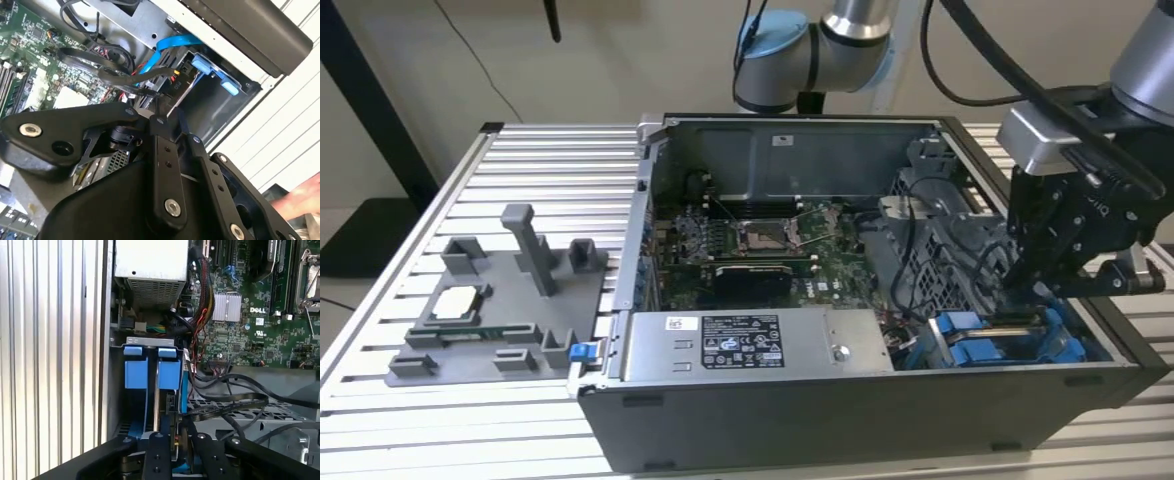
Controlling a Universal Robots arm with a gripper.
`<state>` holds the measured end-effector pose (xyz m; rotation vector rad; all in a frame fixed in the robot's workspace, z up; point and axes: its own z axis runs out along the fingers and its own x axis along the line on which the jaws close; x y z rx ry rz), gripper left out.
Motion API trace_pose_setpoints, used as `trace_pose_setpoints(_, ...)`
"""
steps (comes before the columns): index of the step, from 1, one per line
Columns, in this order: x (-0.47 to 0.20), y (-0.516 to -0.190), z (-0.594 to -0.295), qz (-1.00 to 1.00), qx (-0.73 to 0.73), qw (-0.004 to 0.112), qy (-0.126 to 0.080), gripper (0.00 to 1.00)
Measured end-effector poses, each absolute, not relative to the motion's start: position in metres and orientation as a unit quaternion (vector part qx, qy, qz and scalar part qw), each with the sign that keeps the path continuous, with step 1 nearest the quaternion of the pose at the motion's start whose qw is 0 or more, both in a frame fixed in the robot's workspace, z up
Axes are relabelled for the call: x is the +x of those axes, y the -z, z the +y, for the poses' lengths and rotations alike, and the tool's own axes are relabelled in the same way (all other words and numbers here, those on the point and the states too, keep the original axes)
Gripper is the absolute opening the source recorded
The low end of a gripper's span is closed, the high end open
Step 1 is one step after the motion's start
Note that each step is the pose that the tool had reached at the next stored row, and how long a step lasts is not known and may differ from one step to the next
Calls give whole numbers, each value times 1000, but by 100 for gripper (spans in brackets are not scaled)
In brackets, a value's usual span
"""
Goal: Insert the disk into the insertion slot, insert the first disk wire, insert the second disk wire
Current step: 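Insert the second disk wire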
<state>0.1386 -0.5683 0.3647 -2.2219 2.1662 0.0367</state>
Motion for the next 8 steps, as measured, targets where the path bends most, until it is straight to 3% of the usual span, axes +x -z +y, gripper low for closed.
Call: trace_pose_setpoints(8, 139, -373, -568, 698, -716, 19, -12, 100)
